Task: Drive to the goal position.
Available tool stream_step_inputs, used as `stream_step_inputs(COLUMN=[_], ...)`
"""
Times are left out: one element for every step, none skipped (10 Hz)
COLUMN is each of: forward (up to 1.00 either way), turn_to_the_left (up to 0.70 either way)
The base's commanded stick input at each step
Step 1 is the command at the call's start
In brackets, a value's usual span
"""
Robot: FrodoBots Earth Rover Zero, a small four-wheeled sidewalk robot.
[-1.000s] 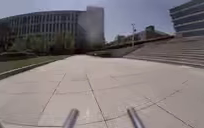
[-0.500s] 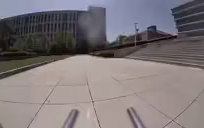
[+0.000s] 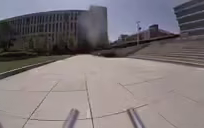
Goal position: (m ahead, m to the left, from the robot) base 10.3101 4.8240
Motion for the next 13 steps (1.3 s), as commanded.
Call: stream_step_inputs(forward=[0.7, 0.7, 0.7, 0.7, 0.7, 0.7, 0.7, 0.7, 0.7, 0.7, 0.7, 0.7, 0.7], turn_to_the_left=[0.0, 0.0, 0.0, 0.0, 0.0, 0.0, 0.0, 0.0, 0.0, 0.0, 0.0, 0.0, 0.0])
